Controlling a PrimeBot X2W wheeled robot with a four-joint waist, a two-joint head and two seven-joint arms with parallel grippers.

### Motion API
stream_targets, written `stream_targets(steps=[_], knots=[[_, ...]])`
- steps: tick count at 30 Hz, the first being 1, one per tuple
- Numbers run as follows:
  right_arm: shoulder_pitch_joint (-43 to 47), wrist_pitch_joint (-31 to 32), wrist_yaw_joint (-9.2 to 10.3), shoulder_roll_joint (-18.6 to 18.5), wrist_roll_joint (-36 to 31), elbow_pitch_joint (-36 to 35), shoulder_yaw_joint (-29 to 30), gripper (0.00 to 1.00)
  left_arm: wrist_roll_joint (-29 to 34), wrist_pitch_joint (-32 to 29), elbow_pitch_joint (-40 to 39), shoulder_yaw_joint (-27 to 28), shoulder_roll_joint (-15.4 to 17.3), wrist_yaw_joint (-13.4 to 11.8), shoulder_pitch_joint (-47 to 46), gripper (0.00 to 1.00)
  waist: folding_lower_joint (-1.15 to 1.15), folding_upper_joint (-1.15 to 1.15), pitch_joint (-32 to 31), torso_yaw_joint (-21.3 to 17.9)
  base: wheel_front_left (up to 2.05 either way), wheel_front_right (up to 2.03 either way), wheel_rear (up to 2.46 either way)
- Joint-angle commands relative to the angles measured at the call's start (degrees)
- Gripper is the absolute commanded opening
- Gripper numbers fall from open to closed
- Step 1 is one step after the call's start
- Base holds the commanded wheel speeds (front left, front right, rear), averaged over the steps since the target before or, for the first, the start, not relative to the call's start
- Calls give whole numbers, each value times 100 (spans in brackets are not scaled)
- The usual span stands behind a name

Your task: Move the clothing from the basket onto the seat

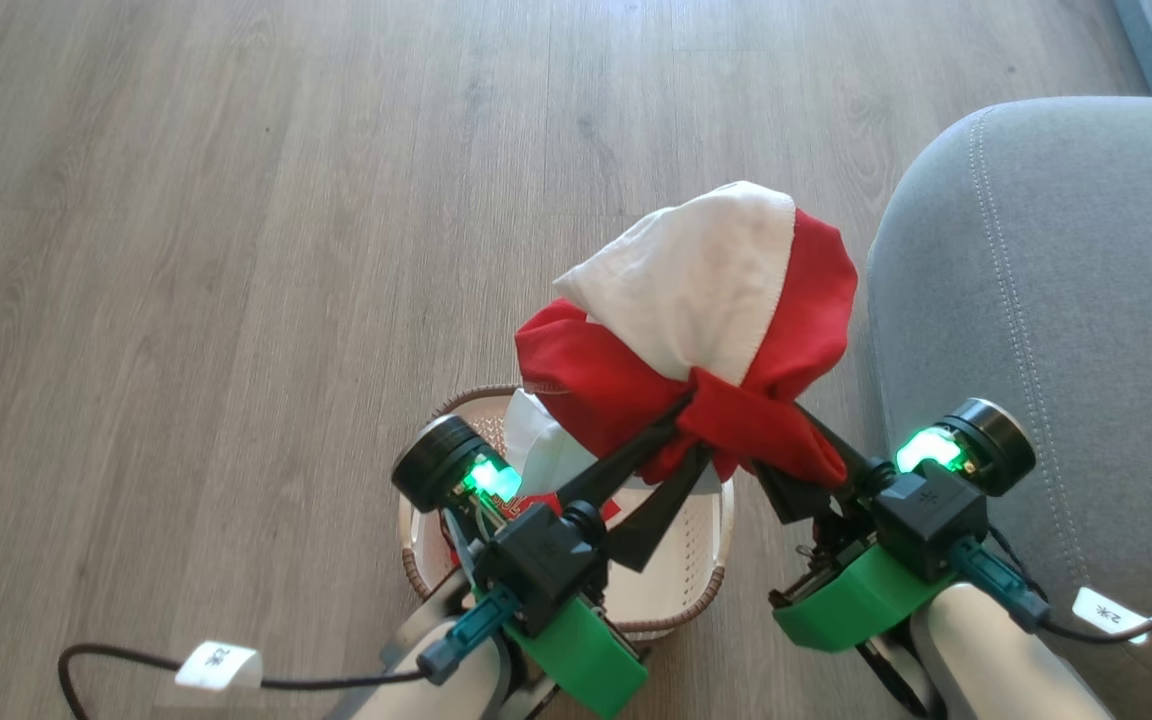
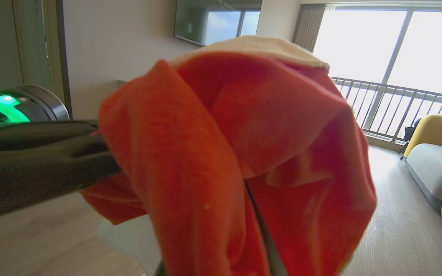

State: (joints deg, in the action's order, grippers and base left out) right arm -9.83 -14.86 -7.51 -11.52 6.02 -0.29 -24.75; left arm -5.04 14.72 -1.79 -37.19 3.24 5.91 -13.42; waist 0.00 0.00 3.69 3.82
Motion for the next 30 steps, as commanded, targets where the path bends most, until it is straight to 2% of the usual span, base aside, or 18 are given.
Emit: stream_targets(steps=[1,2,3,4,13,30], knots=[[-117,-14,2,50,-20,-244,-14,0,24,28,-225,102,-36,48,-218,36,0,0,0,0,0,0,0],[-115,-14,2,62,-19,-264,11,0,24,28,-227,105,-36,52,-211,51,0,0,-3,2,0,0,0],[-109,-14,2,74,-16,-281,34,0,24,28,-224,106,-36,56,-205,92,0,0,-8,5,0,0,0],[-103,-14,2,84,-16,-299,57,0,25,28,-222,109,-36,60,-202,100,0,0,-14,9,0,0,0],[-60,-14,2,109,-76,-399,292,0,53,28,-189,292,-36,59,-96,100,0,0,-115,51,0,0,0],[-86,-14,2,34,-149,-554,1142,0,206,28,232,922,-35,84,339,100,0,0,-185,-17,0,0,0]])
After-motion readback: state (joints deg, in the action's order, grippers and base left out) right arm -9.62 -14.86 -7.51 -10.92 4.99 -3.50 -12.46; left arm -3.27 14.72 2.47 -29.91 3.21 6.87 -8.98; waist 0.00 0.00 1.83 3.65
